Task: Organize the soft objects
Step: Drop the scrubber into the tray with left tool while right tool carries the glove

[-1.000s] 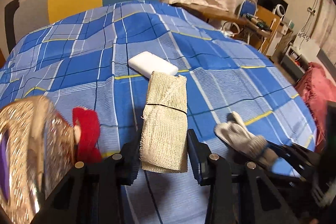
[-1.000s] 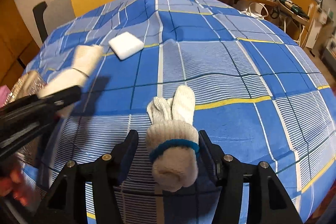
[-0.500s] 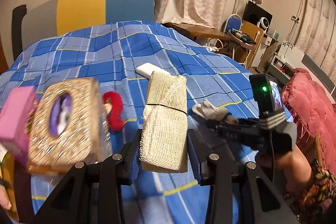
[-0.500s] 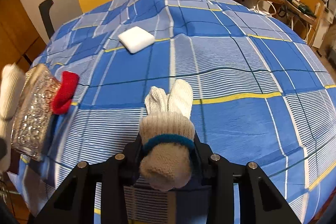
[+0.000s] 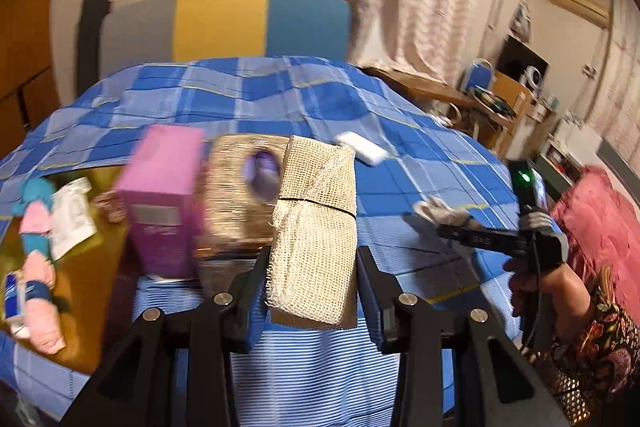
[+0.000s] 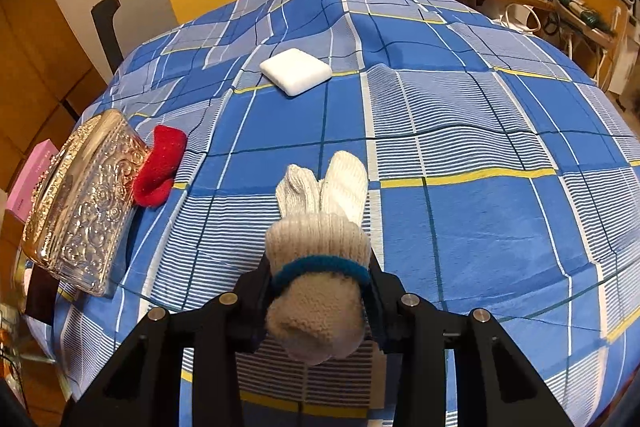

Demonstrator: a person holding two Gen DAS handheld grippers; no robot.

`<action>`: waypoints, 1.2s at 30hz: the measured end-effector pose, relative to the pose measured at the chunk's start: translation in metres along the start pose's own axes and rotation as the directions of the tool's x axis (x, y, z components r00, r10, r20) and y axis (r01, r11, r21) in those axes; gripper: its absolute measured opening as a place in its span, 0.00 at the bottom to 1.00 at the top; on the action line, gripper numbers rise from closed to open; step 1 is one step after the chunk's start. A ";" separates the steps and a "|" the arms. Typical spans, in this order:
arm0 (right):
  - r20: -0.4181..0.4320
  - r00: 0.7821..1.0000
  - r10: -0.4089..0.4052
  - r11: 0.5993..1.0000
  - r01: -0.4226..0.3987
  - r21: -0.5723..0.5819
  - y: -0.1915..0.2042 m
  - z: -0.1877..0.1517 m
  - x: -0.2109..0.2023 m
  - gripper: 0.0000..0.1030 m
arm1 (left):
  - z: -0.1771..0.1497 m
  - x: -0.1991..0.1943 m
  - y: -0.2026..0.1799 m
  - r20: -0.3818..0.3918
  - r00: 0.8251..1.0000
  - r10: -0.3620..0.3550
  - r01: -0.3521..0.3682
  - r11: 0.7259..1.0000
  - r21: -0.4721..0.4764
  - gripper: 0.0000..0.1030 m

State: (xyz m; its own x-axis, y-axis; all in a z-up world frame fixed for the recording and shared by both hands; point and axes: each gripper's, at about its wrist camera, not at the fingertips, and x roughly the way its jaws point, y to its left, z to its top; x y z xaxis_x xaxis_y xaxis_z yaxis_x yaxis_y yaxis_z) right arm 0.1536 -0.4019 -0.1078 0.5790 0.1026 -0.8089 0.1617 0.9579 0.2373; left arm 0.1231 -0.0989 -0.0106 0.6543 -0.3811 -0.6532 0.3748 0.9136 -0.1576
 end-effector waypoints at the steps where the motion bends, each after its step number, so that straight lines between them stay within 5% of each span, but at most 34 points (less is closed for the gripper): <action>1: 0.003 1.000 -0.003 1.000 0.003 0.000 0.000 0.000 -0.001 0.39 | 0.000 -0.004 0.008 0.006 1.000 0.012 -0.012 1.000 -0.015 0.39; 14: 0.001 1.000 -0.009 1.000 0.009 0.029 -0.002 -0.002 -0.001 0.39 | -0.013 -0.018 0.143 -0.042 0.971 0.234 -0.238 0.950 -0.204 0.39; 22: 0.014 1.000 -0.012 1.000 0.012 0.018 0.001 -0.004 -0.002 0.39 | -0.030 0.006 0.200 -0.148 0.948 0.283 -0.315 0.908 -0.278 0.39; 28: 0.026 0.999 -0.024 1.000 0.023 0.015 0.000 -0.003 -0.005 0.39 | -0.042 0.028 0.222 -0.237 0.931 0.276 -0.338 0.897 -0.285 0.44; 36: 0.072 0.997 -0.039 0.999 0.038 0.020 0.001 0.000 -0.019 0.39 | -0.054 0.028 0.230 -0.259 0.919 0.296 -0.363 0.893 -0.266 0.46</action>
State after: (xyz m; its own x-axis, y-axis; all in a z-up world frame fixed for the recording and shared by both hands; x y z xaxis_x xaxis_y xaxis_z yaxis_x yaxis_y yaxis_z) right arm 0.1426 -0.4027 -0.0922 0.6280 0.0452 -0.7769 0.2000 0.9554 0.2172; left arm 0.1921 0.1082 -0.1049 0.5426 -0.0431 -0.8389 -0.0774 0.9919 -0.1010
